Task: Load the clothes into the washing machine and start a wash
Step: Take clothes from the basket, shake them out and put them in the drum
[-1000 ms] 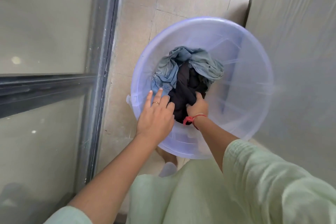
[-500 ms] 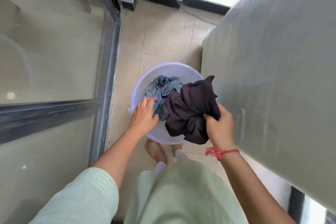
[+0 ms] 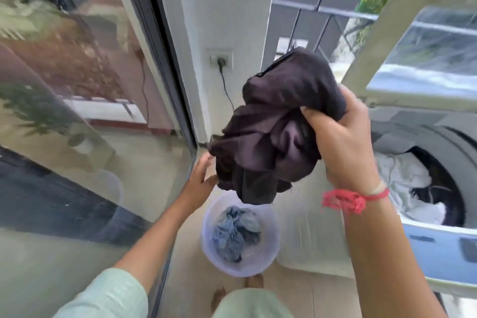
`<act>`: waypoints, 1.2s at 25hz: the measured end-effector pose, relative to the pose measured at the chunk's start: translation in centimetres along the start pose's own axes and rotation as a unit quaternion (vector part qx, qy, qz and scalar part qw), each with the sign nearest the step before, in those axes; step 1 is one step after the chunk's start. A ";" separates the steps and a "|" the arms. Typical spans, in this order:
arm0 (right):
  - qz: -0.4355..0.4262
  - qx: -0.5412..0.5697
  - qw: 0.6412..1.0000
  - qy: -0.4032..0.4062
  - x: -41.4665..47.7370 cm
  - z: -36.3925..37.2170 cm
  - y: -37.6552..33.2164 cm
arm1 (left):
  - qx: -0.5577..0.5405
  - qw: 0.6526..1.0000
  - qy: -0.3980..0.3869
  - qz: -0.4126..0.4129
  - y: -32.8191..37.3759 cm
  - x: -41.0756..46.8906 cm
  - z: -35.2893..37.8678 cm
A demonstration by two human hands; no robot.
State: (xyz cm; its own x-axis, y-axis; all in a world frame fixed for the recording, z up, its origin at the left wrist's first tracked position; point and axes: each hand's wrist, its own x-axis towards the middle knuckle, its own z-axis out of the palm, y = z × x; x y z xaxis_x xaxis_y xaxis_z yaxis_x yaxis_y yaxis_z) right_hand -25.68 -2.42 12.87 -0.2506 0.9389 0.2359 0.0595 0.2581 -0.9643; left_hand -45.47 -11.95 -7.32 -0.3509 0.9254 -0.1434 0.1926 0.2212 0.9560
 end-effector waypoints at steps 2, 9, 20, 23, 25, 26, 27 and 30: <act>-0.015 0.053 0.998 0.022 1.3 -0.7 -3.2 | -0.006 0.998 -0.009 0.067 2.6 -0.8 -0.4; -0.032 0.183 0.981 0.051 3.2 -3.2 -10.5 | 0.047 0.977 -0.001 0.206 10.8 0.2 1.3; -0.102 0.353 0.912 0.181 4.4 -19.5 -16.1 | 0.026 0.950 0.162 0.264 25.9 3.5 11.8; -0.119 0.332 0.906 0.234 6.1 -27.9 -16.2 | -0.012 0.937 0.144 0.318 31.9 3.4 17.6; -0.102 0.266 0.936 0.208 7.2 -33.2 -14.6 | -0.040 0.938 0.121 0.323 34.8 3.8 21.9; -0.090 0.233 0.953 0.174 7.7 -35.5 -13.2 | -0.054 0.941 0.102 0.319 35.8 4.0 23.9; -0.077 0.201 0.968 0.125 8.1 -38.0 -11.5 | -0.070 0.944 0.088 0.309 36.7 4.2 26.3; -0.054 0.082 0.995 -0.002 9.0 -42.4 -5.5 | -0.084 0.952 0.069 0.286 38.3 4.5 31.8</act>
State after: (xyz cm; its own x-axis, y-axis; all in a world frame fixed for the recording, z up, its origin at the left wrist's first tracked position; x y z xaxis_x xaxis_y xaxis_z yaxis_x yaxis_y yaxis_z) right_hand 12.68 14.30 25.40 -0.2505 0.9069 0.3389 -0.1260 0.3165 -0.9402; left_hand -10.52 10.44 20.55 -0.3520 0.8281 0.4363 0.2437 -0.3690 0.8969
